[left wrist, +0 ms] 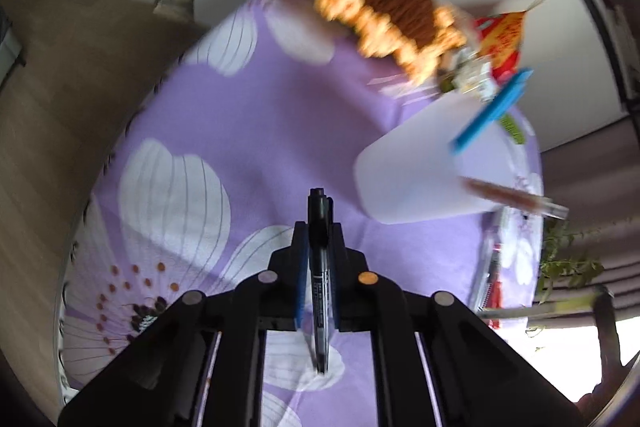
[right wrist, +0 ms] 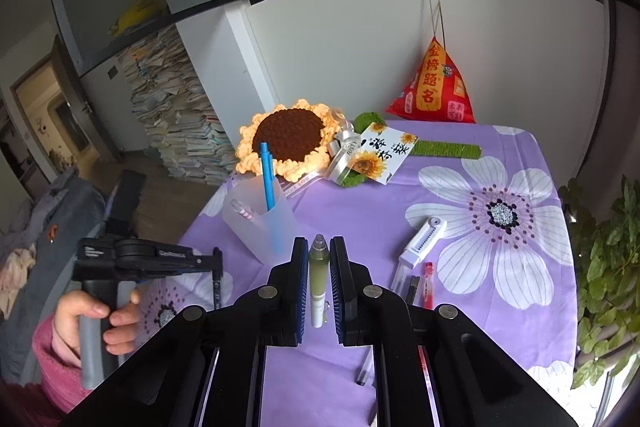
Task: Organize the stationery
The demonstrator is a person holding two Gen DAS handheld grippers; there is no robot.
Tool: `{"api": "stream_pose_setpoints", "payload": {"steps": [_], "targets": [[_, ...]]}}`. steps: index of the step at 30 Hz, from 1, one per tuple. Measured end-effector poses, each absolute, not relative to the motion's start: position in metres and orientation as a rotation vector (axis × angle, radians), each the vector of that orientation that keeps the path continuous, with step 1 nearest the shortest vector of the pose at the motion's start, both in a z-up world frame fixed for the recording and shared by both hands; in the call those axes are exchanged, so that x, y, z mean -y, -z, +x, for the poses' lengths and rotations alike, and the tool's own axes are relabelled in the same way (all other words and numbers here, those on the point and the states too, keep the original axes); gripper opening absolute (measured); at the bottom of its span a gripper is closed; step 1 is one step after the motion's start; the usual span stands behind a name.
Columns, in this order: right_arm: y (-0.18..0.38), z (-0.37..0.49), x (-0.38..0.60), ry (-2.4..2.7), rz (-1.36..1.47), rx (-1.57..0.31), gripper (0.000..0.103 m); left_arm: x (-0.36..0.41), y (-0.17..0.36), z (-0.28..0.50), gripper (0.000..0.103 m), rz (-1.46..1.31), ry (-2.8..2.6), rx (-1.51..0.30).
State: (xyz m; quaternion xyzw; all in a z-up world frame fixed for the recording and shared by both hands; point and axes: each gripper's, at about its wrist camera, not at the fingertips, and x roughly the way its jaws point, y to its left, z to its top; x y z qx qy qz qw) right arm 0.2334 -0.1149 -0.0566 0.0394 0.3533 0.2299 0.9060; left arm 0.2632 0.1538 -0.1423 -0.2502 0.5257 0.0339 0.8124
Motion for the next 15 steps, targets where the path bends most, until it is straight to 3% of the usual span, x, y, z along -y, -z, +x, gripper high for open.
{"api": "stream_pose_setpoints", "payload": {"steps": [10, 15], "targets": [[0.047, 0.230, 0.101, -0.493, 0.065, -0.695, 0.012, -0.145, 0.042, 0.225, 0.003, -0.413, 0.012, -0.826], [0.050, 0.227, 0.098, -0.492, 0.059, -0.707, 0.012, -0.140, 0.026, 0.232, 0.004, -0.372, 0.013, -0.798]]}}
